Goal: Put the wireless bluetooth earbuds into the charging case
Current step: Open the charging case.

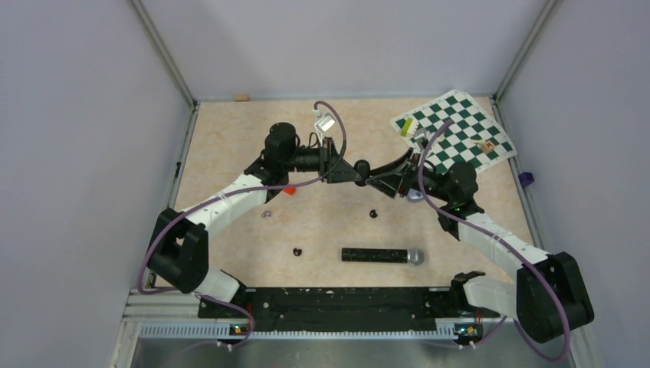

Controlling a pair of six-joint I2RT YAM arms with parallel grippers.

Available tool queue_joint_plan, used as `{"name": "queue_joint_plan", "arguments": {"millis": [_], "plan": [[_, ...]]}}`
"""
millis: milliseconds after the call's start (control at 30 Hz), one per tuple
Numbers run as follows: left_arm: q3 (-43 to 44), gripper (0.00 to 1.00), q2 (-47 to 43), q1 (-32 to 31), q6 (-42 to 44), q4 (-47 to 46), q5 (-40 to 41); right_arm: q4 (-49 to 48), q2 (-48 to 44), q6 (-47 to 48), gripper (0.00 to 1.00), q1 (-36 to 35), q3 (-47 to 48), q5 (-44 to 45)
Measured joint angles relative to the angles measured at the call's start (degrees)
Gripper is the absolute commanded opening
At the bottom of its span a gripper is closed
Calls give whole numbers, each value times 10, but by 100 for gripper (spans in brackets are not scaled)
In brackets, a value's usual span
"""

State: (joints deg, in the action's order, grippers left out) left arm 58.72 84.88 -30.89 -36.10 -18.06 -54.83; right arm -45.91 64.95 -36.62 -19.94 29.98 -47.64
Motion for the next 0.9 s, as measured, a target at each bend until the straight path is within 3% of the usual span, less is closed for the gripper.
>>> {"name": "queue_joint_plan", "arguments": {"millis": [233,467,600,733,900], "plan": [[0,0,0,-1,0,0,-2,-1,1,0,41,-10,0,-2],[0,0,0,-3,1,-3,-9,-3,1,-1,13,-10,0,0],[0,15,0,-2,6,-3,-11,-1,1,-1,8,-10,0,3],[0,49,0,-2,14,-2,-11,1,1,0,5,-10,0,2],[4,67,0,-3,33,32,-4,2,0,9,4,-12,1,-6]]}}
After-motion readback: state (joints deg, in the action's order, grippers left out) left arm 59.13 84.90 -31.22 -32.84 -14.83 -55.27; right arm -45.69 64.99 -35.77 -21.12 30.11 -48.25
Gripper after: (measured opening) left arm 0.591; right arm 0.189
